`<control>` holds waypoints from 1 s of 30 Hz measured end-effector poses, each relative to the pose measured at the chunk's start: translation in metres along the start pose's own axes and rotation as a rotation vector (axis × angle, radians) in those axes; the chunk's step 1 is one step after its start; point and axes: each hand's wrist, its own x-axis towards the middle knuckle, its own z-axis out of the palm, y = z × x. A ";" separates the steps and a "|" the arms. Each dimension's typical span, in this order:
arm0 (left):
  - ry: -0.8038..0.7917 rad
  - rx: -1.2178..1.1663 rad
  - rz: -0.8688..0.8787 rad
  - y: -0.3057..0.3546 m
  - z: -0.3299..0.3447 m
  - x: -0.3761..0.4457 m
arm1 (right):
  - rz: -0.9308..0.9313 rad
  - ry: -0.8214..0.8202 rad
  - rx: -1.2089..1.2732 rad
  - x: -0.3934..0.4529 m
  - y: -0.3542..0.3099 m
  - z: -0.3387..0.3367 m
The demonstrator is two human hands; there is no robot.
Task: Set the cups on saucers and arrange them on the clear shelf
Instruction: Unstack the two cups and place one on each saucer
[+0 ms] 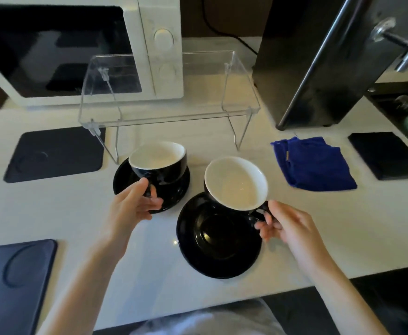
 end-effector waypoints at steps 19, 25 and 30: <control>-0.033 0.111 -0.012 -0.016 -0.022 -0.002 | -0.035 -0.018 -0.189 -0.037 0.025 0.022; -0.030 0.026 -0.019 -0.030 -0.023 -0.004 | -0.028 -0.002 -0.245 -0.042 0.034 0.020; -0.045 -0.029 -0.023 -0.041 -0.020 -0.007 | -0.028 0.019 -0.257 -0.046 0.039 0.021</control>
